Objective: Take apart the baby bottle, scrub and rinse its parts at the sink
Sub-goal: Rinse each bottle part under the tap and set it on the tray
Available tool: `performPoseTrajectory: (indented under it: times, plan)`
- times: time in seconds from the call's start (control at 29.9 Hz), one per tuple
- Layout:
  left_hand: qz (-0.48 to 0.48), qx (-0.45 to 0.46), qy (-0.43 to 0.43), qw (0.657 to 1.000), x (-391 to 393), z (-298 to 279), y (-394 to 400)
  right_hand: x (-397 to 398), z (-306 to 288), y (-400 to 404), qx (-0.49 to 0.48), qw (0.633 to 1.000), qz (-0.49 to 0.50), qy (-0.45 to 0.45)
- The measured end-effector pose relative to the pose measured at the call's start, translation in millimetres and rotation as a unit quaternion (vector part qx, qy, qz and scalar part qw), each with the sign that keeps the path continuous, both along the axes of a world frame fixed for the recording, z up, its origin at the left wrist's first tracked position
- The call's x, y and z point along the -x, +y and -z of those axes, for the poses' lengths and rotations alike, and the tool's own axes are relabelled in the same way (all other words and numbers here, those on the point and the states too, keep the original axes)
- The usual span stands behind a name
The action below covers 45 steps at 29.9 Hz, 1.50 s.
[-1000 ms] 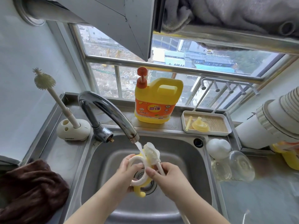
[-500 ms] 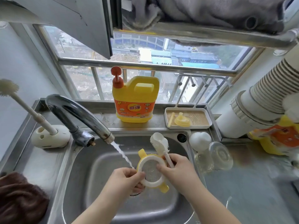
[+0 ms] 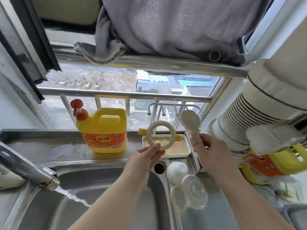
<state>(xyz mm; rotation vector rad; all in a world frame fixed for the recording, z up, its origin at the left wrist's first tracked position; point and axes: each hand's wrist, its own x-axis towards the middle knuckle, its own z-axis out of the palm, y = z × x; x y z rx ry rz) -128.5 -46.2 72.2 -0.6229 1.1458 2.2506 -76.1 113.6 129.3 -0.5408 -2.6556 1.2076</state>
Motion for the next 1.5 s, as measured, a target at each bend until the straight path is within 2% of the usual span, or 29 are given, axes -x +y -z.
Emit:
performPoseTrajectory:
  times: [0.1,0.27,0.63,1.0,1.5]
  plan:
    - [-0.035,-0.023,0.0,0.999,20,1,29,8,1,19,0.01,1.0,0.0,0.005]
    - [-0.052,-0.01,0.024,0.998,45,0,58,20,12,36,0.009,1.0,-0.014,-0.014]
    - [-0.086,0.009,0.02,0.996,67,3,77,20,29,48,0.074,0.997,-0.016,-0.032]
    - [-0.025,0.033,0.039,0.998,66,16,70,17,40,40,0.108,0.993,-0.015,-0.034]
    - [0.006,0.064,0.035,0.997,63,18,69,9,43,41,0.134,0.99,-0.012,-0.05]
